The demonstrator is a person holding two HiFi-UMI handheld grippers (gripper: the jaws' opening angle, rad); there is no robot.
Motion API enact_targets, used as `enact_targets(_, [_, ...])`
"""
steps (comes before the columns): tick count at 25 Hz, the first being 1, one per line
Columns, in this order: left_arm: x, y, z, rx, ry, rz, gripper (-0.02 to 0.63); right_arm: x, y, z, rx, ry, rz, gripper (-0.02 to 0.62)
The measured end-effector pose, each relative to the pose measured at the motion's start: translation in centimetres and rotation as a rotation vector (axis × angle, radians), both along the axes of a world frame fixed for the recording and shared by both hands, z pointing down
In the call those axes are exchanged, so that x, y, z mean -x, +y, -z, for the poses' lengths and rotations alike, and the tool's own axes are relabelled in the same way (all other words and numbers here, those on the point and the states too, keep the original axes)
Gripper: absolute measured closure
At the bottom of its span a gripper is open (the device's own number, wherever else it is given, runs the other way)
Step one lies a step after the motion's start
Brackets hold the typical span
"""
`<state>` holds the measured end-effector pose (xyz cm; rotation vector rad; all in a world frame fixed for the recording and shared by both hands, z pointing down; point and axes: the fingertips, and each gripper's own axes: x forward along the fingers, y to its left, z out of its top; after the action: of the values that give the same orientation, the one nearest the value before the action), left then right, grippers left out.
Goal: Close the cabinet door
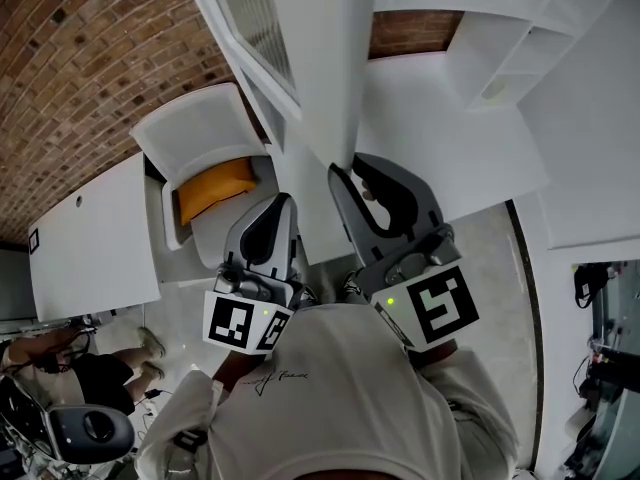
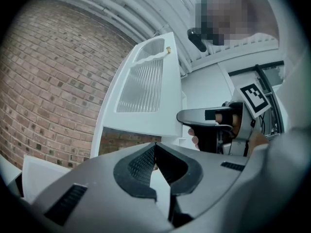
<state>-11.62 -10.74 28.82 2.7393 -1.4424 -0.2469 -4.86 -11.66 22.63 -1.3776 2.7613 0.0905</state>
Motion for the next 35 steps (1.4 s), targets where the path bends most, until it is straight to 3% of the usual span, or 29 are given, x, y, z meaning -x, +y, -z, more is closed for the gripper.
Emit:
enact_targets(10, [-1.8,-0.7,-0.4,0.015,-0.001,-0.037,0.589,-1.6,-1.2,0.4,0.019,-0.046,0.004,0.526])
enact_targets(35, [-4.4,-2.8,-1.2,0.026,-0.023,-0.037,0.589,-5.3,-4.2,-0.1,0.017,-0.028,0.065,0.526])
